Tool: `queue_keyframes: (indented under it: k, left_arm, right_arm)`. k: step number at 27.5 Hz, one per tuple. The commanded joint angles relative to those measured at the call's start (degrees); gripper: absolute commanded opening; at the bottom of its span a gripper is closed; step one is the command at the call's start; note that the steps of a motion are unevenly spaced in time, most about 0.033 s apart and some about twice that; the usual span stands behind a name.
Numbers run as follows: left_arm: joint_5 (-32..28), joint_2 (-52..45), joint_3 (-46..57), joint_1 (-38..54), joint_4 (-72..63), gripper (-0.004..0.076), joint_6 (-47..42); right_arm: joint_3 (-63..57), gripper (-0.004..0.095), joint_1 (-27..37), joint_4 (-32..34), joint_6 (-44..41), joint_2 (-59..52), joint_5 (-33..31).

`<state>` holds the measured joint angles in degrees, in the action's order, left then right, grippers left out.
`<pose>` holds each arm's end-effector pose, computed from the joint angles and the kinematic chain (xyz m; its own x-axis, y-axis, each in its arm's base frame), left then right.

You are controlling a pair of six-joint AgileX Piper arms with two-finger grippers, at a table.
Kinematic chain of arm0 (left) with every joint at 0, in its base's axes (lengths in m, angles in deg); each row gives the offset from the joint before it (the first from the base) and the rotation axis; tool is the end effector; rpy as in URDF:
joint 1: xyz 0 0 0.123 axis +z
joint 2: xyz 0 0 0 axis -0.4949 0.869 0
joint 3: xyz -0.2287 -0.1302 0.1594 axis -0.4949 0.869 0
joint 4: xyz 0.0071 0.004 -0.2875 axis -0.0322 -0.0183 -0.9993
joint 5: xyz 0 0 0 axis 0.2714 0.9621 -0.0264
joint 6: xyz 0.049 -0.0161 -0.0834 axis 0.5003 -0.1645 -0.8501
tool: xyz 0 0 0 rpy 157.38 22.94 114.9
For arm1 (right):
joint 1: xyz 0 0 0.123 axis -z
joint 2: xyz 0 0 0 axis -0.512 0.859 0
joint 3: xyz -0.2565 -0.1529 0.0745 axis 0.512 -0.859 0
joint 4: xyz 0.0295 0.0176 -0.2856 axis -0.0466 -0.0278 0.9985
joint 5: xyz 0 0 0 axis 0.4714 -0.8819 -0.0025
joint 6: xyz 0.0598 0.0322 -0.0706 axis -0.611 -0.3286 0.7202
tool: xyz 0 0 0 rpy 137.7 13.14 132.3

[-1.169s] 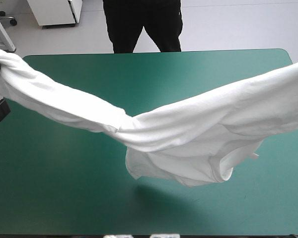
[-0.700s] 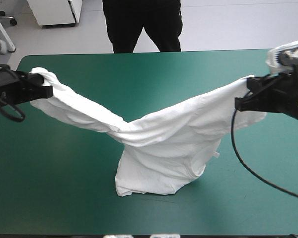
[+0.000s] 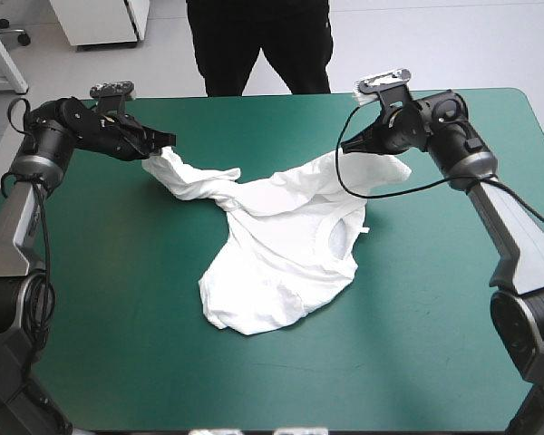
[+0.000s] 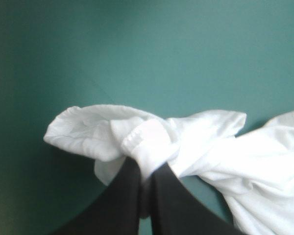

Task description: Fold the cloth

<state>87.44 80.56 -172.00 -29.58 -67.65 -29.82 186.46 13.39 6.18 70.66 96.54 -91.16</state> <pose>0.4577 -0.0294 0.3498 -0.7897 0.0300 -0.6127 0.2101 0.9516 -0.2242 0.4403 0.1333 0.3732 -0.6898 -0.2570 -0.6768 -0.2953 0.9534 -0.0611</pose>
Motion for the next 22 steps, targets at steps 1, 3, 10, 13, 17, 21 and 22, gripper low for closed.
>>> queue_keyframes:
  k: [1,3,10,13,17,21,22]
  left_arm:
    - [-0.4,-1.3,-1.6,-0.1,-5.3,0.0133,5.6]
    - [1.5,-0.9,-1.7,-0.1,-5.9,0.0262,8.1]
    - [11.8,-2.4,-7.0,-0.4,-6.4,0.0650,9.8]
    - [13.8,-6.7,-7.3,-2.0,-5.5,0.0649,9.8]
    - [16.6,-12.8,-6.6,-7.3,1.1,0.0641,9.5]
    - [17.5,-18.4,-4.7,-16.3,8.8,0.0641,4.5]
    - [17.8,-19.2,-4.2,-18.8,10.9,0.0641,3.4]
  right_arm:
    - [2.5,0.0218,1.2,1.4,1.3,-0.5,1.2]
    - [2.5,0.0409,2.3,1.4,2.3,-0.2,1.1]
    - [4.2,0.0742,8.2,-2.7,3.4,-4.2,-0.4]
    - [4.2,0.0742,10.5,-4.6,4.8,-7.8,-2.6]
    - [4.0,0.0742,11.6,-4.3,5.3,-12.1,-5.4]
    - [4.0,0.0742,11.5,-4.1,5.6,-16.0,-7.9]
    - [4.0,0.0742,11.5,-4.1,5.6,-17.1,-8.7]
